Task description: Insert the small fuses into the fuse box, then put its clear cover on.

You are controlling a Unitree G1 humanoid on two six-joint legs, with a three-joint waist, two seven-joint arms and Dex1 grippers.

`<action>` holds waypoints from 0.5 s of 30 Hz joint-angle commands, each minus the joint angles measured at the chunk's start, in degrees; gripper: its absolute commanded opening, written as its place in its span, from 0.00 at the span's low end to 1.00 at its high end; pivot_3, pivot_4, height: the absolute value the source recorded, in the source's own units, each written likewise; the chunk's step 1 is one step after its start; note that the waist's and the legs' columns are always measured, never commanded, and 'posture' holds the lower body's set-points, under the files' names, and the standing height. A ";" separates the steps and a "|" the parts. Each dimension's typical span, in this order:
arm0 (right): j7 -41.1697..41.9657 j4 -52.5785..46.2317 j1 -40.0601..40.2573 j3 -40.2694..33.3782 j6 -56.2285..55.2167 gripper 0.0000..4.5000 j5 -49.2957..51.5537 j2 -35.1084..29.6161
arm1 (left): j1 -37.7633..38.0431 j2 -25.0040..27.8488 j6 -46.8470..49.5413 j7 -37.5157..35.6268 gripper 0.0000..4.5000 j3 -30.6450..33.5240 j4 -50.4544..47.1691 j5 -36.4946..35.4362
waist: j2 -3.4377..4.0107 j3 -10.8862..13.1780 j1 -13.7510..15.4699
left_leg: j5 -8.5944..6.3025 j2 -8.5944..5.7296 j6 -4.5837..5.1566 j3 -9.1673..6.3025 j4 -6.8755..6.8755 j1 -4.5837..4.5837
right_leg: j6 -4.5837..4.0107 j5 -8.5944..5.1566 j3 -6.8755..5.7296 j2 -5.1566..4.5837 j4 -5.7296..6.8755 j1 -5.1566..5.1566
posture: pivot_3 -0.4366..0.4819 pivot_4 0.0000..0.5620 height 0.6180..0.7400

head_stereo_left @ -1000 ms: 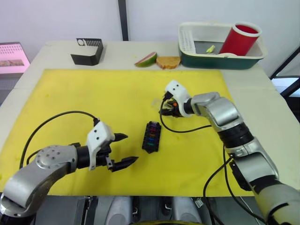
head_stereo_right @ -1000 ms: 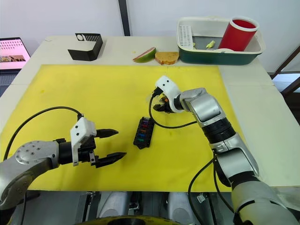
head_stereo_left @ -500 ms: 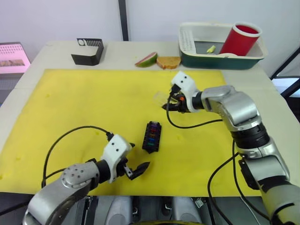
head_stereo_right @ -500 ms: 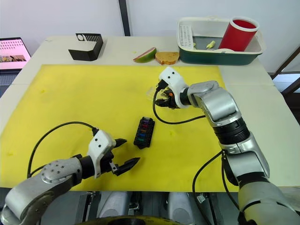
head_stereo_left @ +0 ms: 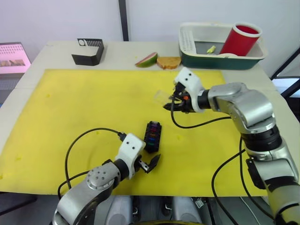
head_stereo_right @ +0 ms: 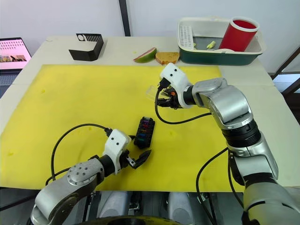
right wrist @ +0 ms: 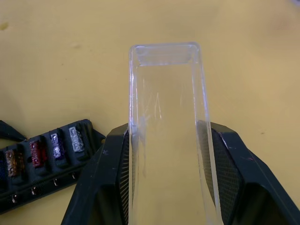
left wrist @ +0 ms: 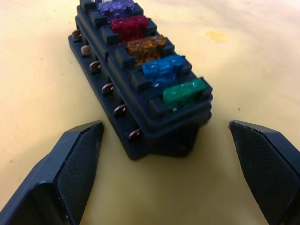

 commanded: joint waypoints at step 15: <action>-2.87 -3.27 -0.23 -2.19 -0.20 0.38 1.59 -2.43 | 0.33 -9.71 -4.97 8.69 1.00 -4.12 6.42 11.20 | 0.00 0.00 -0.04 | -0.15 0.01 0.27 -0.01 0.00 0.01 | -0.01 0.01 0.00 -0.01 0.01 0.00 | 0.48 0.27 1.00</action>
